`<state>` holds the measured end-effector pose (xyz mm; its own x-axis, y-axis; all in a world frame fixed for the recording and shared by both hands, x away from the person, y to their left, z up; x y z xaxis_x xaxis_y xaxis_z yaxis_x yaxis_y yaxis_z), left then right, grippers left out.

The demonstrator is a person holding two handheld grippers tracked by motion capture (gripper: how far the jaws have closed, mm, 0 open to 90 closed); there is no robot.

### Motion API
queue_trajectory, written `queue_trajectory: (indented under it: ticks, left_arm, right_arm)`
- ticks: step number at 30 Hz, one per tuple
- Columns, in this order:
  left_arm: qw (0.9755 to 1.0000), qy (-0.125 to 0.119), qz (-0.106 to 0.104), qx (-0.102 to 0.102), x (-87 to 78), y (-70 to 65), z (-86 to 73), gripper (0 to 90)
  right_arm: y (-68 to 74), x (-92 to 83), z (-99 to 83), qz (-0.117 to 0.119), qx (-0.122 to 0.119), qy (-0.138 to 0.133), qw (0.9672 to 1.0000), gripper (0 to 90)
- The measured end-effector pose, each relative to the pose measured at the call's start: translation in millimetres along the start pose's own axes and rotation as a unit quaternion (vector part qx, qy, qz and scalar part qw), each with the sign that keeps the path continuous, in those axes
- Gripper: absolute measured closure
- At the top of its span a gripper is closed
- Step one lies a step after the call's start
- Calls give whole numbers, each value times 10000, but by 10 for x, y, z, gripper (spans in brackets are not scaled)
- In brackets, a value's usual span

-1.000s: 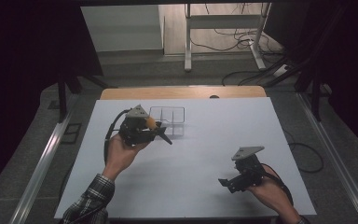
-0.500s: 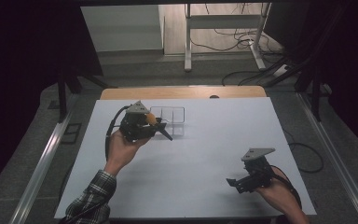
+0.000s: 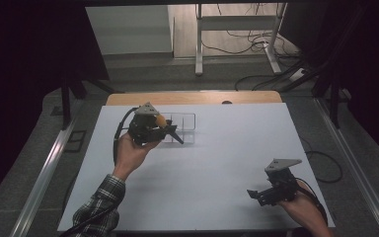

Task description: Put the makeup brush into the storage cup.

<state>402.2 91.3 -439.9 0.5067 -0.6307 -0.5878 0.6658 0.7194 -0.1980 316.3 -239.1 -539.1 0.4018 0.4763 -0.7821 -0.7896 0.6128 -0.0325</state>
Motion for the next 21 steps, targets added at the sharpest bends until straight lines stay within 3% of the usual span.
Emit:
queue_trajectory:
  ticks: [21]
  left_arm:
    - [9999,-98,108,82,81,60,250,686]
  right_arm:
    - [-132,-140,-218,-214,341,-59,9992,0]
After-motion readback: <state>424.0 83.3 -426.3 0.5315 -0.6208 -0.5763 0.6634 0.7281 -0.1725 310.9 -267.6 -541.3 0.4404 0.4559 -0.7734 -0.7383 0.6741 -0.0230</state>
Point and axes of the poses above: each handheld gripper's, and its own axes: x roughly forward along the jaws, z roughly out of its top, y roughly to its left, the point moved 8 cm from there along x, roughly forward along the jaws, and after that the axes turned 7 degrees about -x, right-handed, at the moved point
